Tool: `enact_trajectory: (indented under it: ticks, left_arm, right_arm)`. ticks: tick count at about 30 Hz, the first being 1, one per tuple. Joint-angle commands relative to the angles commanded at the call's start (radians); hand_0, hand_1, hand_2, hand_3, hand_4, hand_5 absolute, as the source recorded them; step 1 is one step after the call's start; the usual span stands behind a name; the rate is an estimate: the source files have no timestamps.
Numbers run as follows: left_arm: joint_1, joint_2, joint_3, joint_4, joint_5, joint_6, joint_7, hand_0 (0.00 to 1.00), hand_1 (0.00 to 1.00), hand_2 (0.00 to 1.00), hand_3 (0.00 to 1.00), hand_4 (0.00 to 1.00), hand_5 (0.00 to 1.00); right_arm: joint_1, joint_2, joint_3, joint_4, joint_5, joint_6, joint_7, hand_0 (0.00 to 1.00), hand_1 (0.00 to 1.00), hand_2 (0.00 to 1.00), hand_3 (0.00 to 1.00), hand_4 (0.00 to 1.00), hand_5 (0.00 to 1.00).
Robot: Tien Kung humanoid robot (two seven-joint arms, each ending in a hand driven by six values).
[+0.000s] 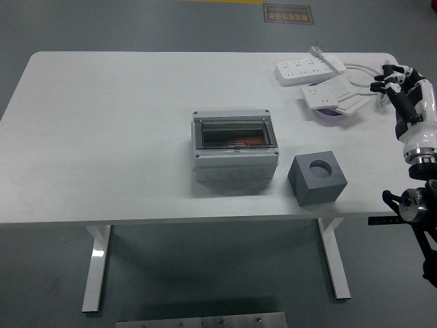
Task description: Fetch the battery,place it into the box,close the lid of the box
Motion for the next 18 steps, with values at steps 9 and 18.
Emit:
enact_trajectory:
  ticks: [9, 18]
  left_arm:
    - [-0.002, -0.001, 0.003, 0.001, -0.01, -0.001, 0.001, 0.462, 0.641, 0.64, 0.662, 0.783, 0.704]
    - [-0.012, 0.01, 0.01, 0.002, -0.023, 0.001, -0.001, 0.462, 0.641, 0.641, 0.661, 0.783, 0.704]
  right_arm:
    - [-0.005, 0.003, 0.005, 0.011, -0.016, -0.005, -0.005, 0.507, 0.457, 0.442, 0.508, 0.64, 0.313]
    - [-0.003, 0.004, 0.023, 0.011, -0.021, -0.007, -0.005, 0.509, 0.457, 0.442, 0.509, 0.642, 0.308]
